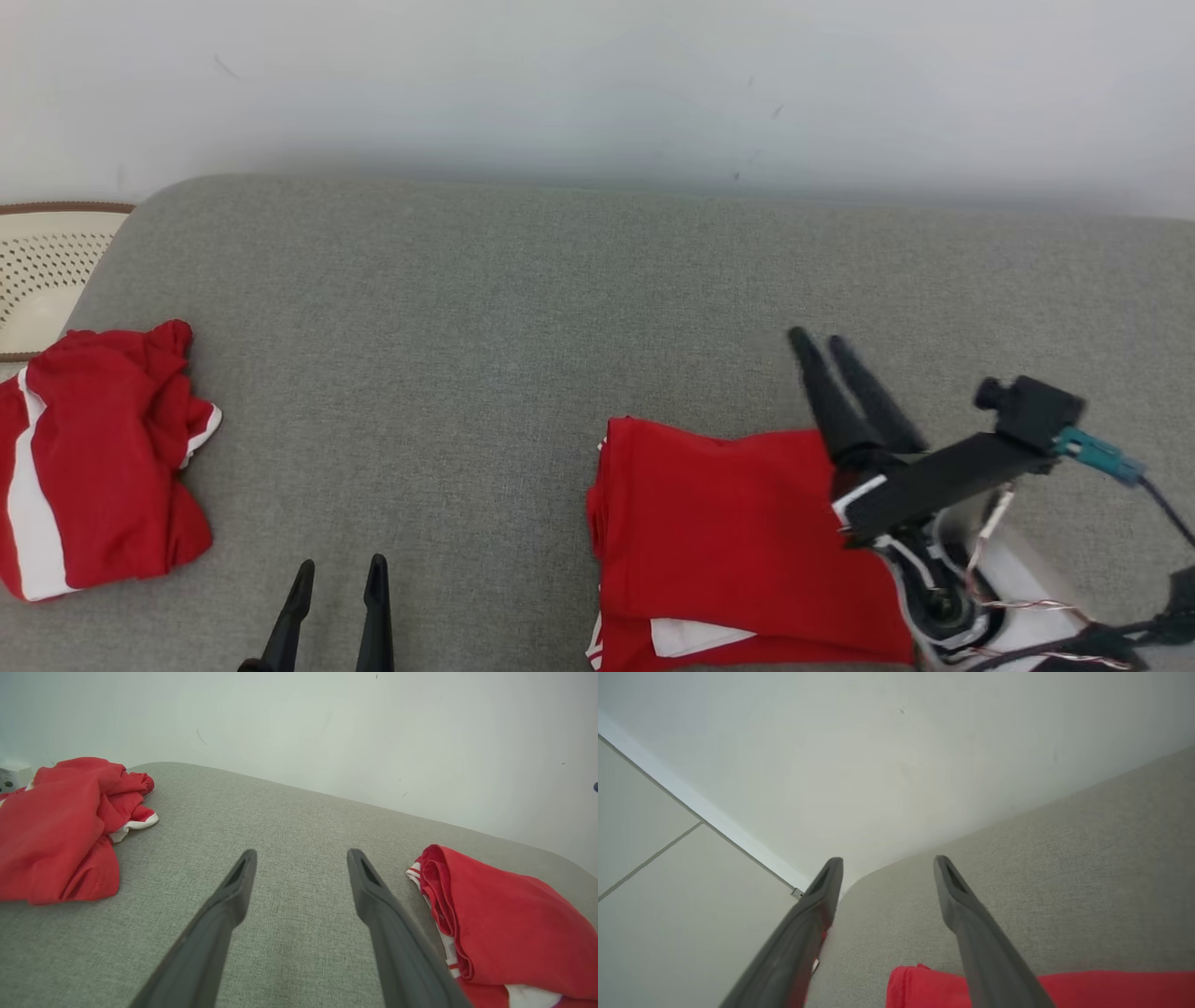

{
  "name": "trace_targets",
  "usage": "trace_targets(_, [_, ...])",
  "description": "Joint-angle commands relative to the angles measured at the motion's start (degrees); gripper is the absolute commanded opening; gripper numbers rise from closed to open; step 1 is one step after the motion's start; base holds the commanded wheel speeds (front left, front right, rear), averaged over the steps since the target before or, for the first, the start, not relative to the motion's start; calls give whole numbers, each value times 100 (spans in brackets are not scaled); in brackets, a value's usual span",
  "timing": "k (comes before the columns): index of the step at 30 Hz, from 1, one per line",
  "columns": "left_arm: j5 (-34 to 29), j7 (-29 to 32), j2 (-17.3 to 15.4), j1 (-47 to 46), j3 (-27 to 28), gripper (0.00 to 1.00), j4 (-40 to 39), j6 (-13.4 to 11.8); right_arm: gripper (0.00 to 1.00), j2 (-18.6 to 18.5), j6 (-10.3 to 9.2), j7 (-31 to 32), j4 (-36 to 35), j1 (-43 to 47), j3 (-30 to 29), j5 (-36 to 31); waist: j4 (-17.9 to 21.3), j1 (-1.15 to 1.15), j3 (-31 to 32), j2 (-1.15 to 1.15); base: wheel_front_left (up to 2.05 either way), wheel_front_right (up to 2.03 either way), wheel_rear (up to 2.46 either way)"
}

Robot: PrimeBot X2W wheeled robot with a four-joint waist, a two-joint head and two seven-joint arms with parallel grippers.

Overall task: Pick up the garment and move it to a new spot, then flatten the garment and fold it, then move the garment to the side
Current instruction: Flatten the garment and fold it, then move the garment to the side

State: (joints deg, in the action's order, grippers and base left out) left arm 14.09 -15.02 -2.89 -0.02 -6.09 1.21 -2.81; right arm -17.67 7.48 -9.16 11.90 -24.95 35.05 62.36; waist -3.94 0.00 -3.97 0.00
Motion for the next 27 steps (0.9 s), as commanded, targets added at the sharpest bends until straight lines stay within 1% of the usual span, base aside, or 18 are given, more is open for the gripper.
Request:
trace_targets(1, [-16,-23,0,57,28,100,-33,-10,100,-207,3,-129,50,68,-109,-223,8,0,-7,0,0,0,0])
trace_targets(6, [-31,-24,-1,75,64,100,-68,-18,100,-421,3,-324,354,287,-408,-683,14,0,-22,0,0,0,0])
trace_targets(10, [-28,-24,-1,107,90,100,-85,-24,100,-476,3,-299,540,485,-520,-932,34,0,-28,0,0,0,0])
trace_targets(15, [-36,-24,-1,130,130,100,-110,-39,100,-511,3,93,853,767,-642,-1200,112,0,-45,0,0,0,0])
trace_targets(18, [-40,-23,0,96,133,100,-124,-56,100,-490,3,319,1011,871,-718,-1350,167,0,-68,0,0,0,0])
trace_targets(27, [-75,-24,-1,10,121,100,-123,-43,100,-191,3,839,1353,971,-752,-1535,230,0,-129,0,0,0,0])
